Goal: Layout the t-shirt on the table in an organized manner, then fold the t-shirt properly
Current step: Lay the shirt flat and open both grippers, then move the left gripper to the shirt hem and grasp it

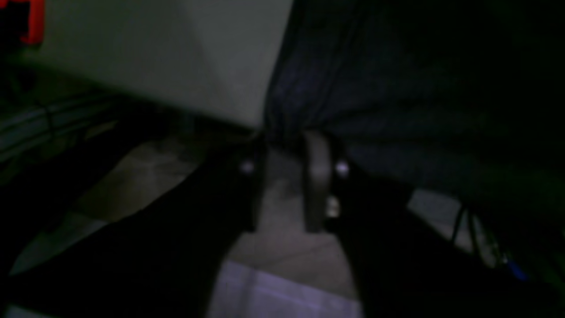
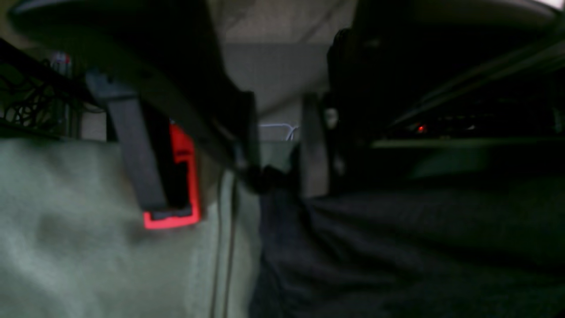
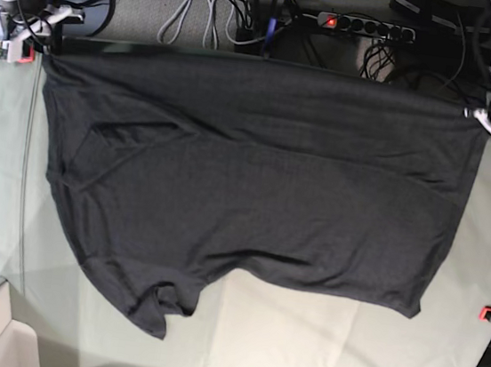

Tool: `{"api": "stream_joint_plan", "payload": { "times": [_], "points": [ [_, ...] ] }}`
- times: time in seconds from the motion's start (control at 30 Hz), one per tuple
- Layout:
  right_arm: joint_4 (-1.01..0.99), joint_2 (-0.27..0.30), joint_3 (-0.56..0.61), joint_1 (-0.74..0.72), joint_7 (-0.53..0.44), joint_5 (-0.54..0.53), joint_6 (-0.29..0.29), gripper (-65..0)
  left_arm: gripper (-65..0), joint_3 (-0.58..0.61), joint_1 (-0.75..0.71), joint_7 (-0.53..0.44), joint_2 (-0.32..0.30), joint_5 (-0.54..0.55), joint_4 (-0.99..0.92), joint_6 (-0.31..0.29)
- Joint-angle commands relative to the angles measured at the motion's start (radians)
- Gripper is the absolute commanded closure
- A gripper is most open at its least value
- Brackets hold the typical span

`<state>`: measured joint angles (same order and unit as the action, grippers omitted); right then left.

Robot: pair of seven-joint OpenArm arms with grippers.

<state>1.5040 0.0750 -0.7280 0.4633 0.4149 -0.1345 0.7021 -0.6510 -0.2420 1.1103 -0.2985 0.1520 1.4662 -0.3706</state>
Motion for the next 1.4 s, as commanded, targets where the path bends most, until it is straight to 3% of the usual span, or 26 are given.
{"api": "stream_joint_plan", "payload": {
  "times": [0.0,0.1,0.3,0.6,0.73,0.87,1.17,1.37],
  "points": [
    [0.022,0.015,-0.011,0.005,-0.023,-0.006,-0.004,-19.6,-20.9,-0.006,0.007,-0.003,-0.015,-0.002,0.017,0.006],
    [0.023,0.013,-0.026,0.002,-0.023,-0.006,-0.004,-19.5,-26.4,-0.014,0.007,-0.002,-0.023,-0.002,0.017,0.006],
    [0.028,0.012,-0.138,-0.036,-0.023,-0.007,-0.004,-19.9,-27.5,-0.079,0.03,-0.003,-0.024,-0.001,0.017,0.006],
    [0.028,0.018,-0.172,-0.091,-0.018,-0.006,-0.004,-20.0,-27.6,-0.135,0.304,-0.025,-0.02,-0.002,0.004,0.006],
    [0.028,0.042,-0.166,-0.102,-0.018,-0.006,-0.004,-20.0,-27.6,-0.122,0.435,-0.207,-0.008,-0.002,-0.032,0.017],
    [0.013,0.053,-0.169,-0.137,-0.017,-0.004,-0.004,-20.0,-27.6,-0.022,0.548,-0.441,-0.003,-0.004,-0.213,0.02],
    [0.008,0.072,-0.164,-0.163,-0.015,-0.004,-0.004,-20.0,-27.6,0.279,0.754,-0.991,-0.051,-0.004,-0.901,0.022],
    [0.007,0.073,-0.164,-0.162,-0.015,-0.004,-0.004,-20.0,-27.6,0.369,0.886,-1.234,-0.069,-0.004,-1.252,0.022]
  ]
}}
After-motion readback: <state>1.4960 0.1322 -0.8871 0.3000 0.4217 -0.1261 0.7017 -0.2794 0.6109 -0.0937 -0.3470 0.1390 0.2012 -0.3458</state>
